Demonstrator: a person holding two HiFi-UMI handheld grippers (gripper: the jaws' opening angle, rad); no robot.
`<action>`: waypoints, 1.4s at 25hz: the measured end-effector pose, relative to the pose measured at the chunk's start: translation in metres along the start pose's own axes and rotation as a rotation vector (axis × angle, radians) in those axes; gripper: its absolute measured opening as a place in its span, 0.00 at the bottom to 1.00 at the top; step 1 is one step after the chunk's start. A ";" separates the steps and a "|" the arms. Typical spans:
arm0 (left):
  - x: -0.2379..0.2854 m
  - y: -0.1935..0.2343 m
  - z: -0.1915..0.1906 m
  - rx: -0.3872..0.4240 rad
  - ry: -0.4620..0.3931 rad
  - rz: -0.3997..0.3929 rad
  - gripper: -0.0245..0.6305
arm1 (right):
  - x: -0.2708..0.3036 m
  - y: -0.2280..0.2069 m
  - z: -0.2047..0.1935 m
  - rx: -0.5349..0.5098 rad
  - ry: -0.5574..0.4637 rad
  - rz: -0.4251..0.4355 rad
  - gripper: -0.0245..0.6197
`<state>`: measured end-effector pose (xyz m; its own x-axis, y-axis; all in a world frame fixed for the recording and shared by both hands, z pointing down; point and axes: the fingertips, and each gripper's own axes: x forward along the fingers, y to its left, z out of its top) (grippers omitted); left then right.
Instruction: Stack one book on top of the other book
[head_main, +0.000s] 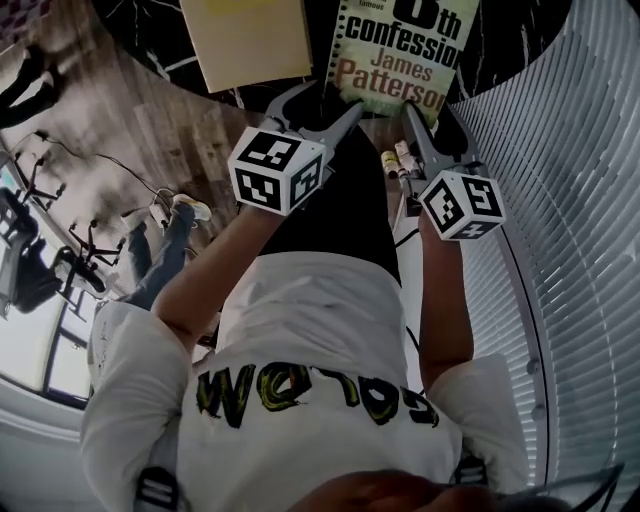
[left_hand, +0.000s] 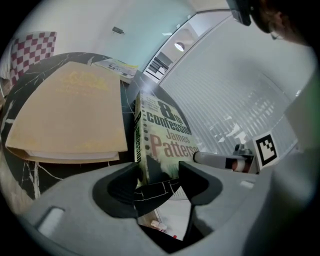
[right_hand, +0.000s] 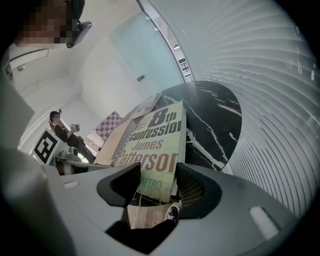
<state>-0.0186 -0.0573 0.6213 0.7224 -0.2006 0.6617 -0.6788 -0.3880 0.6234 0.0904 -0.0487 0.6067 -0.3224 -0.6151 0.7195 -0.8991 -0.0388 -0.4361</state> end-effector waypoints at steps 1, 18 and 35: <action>-0.001 0.001 -0.001 0.001 0.001 -0.001 0.43 | 0.000 0.001 -0.001 -0.001 -0.001 -0.002 0.40; 0.018 0.019 -0.017 0.060 -0.051 0.016 0.43 | 0.022 -0.015 -0.024 0.002 -0.092 0.033 0.40; -0.008 -0.002 -0.002 0.128 -0.142 0.033 0.43 | -0.002 0.002 -0.005 -0.042 -0.212 0.072 0.40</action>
<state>-0.0235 -0.0531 0.6160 0.7173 -0.3365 0.6101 -0.6868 -0.4889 0.5379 0.0879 -0.0437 0.6066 -0.3208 -0.7673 0.5552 -0.8889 0.0415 -0.4562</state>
